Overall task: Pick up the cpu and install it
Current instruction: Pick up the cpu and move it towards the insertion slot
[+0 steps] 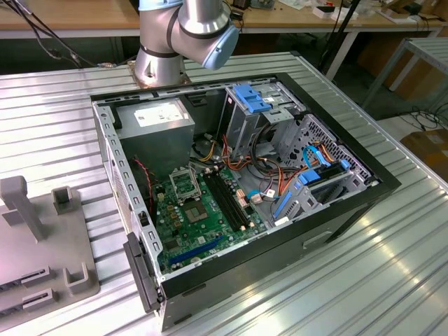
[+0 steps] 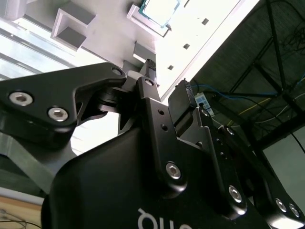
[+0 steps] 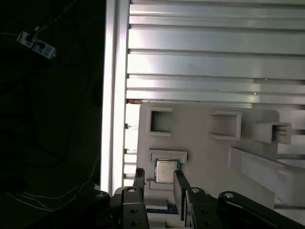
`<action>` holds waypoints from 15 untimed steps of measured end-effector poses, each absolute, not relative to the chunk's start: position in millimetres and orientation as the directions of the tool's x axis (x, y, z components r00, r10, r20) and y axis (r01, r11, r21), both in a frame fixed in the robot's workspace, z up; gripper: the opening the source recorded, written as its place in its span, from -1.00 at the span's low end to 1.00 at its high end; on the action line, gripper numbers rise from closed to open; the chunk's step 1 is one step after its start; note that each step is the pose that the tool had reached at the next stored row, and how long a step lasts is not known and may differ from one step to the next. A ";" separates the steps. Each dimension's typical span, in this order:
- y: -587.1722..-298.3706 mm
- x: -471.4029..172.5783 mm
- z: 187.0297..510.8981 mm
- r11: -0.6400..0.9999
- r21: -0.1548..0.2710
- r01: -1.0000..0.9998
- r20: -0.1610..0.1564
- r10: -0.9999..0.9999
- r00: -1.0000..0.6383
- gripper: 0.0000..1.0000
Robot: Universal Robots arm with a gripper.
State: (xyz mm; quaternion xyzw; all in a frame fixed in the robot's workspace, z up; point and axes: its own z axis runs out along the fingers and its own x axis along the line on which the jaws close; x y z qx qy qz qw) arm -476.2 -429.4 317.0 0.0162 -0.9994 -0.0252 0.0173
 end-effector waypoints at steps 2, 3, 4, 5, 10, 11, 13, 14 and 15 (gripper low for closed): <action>-430.2 -476.2 314.5 0.999 0.042 -0.032 0.036 -0.033 -0.999 -0.24; -431.6 -476.2 313.0 0.999 0.036 -0.032 0.036 -0.033 -0.999 -0.24; -432.1 -476.2 312.4 0.999 0.034 -0.030 0.036 -0.031 -0.999 -0.24; -432.4 -476.3 311.8 0.999 0.033 -0.026 0.035 -0.027 -0.999 -0.24; -433.7 -476.2 306.5 1.000 0.031 0.002 0.034 0.001 -0.999 -0.24; -433.9 -476.0 305.4 1.000 0.031 0.004 0.034 0.003 -0.999 -0.24; -434.3 -475.8 303.4 0.999 0.030 0.010 0.034 0.009 -0.999 -0.24; -434.4 -475.7 302.6 0.999 0.030 0.012 0.034 0.011 -0.999 -0.24; -434.4 -475.6 302.1 0.999 0.030 0.013 0.034 0.012 -0.999 -0.24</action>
